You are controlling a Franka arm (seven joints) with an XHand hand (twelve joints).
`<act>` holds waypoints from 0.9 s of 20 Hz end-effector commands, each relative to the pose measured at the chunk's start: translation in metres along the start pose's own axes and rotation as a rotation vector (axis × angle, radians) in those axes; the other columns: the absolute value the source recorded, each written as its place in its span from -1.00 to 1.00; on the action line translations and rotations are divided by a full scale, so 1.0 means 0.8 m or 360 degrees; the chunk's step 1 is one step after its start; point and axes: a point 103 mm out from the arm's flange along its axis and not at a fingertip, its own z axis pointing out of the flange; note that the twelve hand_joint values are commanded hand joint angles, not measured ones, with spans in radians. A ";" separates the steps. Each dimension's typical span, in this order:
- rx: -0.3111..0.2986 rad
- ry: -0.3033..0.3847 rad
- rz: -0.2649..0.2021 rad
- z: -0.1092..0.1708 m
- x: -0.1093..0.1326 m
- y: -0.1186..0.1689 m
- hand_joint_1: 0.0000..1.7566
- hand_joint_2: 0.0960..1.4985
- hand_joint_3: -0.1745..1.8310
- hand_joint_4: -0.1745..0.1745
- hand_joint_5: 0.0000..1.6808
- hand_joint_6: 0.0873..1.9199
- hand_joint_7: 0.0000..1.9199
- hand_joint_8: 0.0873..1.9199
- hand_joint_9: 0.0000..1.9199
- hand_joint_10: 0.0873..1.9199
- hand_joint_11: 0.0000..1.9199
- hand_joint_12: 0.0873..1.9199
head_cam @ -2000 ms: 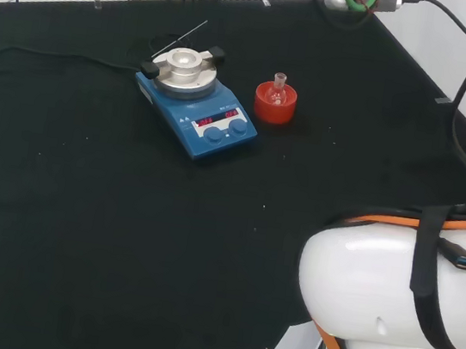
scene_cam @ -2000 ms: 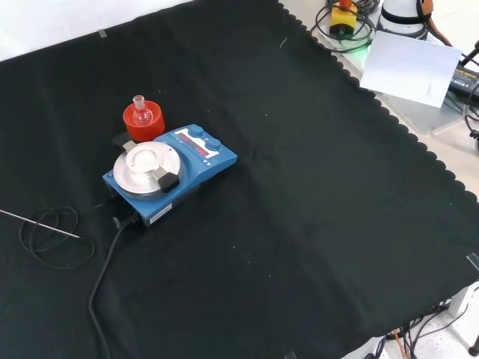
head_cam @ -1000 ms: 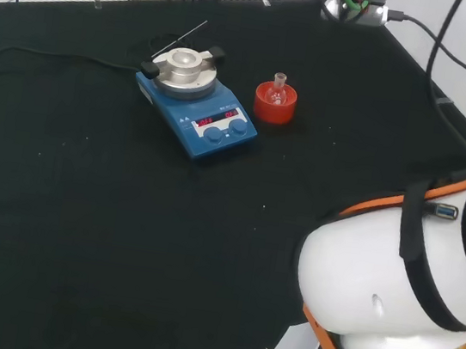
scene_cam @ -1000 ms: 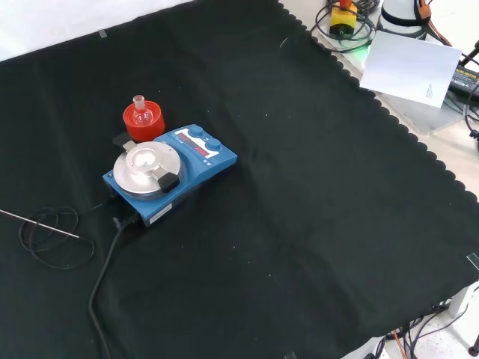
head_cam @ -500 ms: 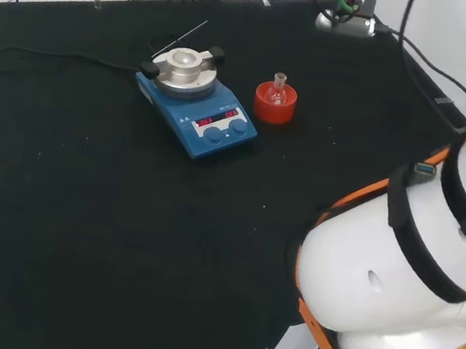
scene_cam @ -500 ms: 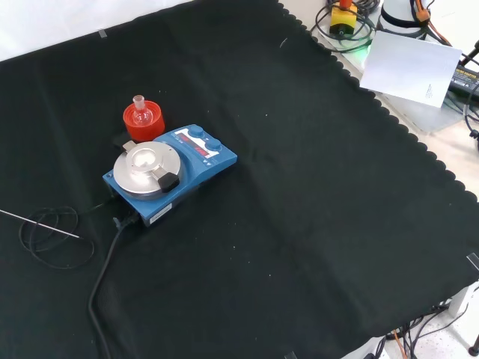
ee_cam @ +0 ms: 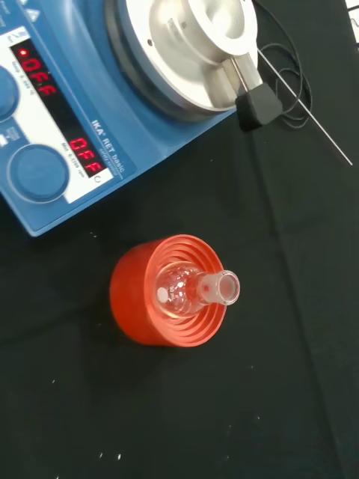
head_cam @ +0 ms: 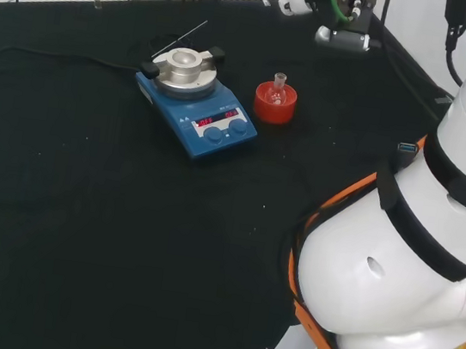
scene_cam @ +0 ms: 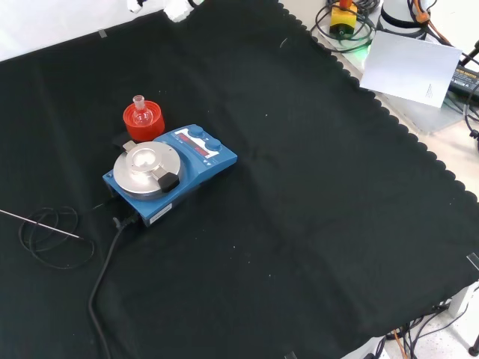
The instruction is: Pick up the round-bottom flask.
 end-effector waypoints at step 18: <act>-0.0148 0.0477 0.0077 0.164 -0.028 0.116 -0.07 -0.17 -0.25 -0.35 -0.30 -1.00 -0.59 -0.36 -0.48 -0.32 -0.91 0.39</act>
